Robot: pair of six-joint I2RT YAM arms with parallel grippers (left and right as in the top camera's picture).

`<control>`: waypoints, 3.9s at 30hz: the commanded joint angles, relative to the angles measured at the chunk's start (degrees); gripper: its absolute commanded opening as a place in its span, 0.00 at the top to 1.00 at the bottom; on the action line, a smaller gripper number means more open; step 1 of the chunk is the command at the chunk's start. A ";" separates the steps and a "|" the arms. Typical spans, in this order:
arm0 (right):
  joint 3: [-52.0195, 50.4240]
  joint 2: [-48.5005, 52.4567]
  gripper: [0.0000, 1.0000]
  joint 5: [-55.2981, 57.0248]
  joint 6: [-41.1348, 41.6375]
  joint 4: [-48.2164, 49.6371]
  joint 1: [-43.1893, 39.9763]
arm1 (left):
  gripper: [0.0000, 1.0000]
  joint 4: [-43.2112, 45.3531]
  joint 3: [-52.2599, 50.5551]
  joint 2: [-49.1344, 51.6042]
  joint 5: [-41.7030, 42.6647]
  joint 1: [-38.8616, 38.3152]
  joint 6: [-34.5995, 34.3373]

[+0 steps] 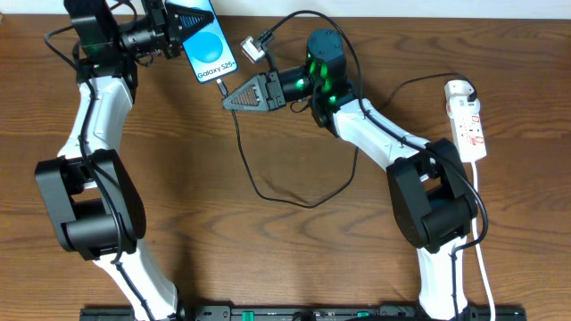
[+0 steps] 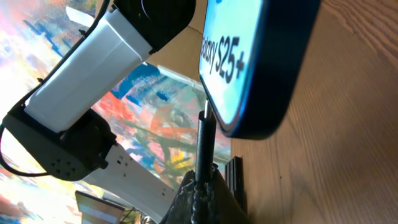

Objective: Plug charger to phone and switch on socket

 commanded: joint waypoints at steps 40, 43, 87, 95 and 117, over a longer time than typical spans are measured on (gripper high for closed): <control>0.44 -1.53 0.99 -0.31 0.66 3.78 0.07 | 0.93 10.99 0.35 -1.29 2.03 0.83 -5.62; 0.44 -1.53 0.99 -0.28 1.22 4.44 0.07 | 0.93 10.99 0.35 -1.29 2.03 0.79 -5.62; 0.44 -1.53 0.99 -0.09 1.68 4.42 0.37 | 0.93 10.99 0.35 -1.29 2.75 -0.98 -5.38; 0.44 -1.53 0.99 -0.02 2.08 4.42 -0.59 | 0.93 11.02 0.35 -1.29 3.10 -0.98 -5.40; 0.44 -1.53 0.99 1.40 2.08 4.42 -1.44 | 0.93 11.02 0.35 -1.29 3.10 -0.94 -5.38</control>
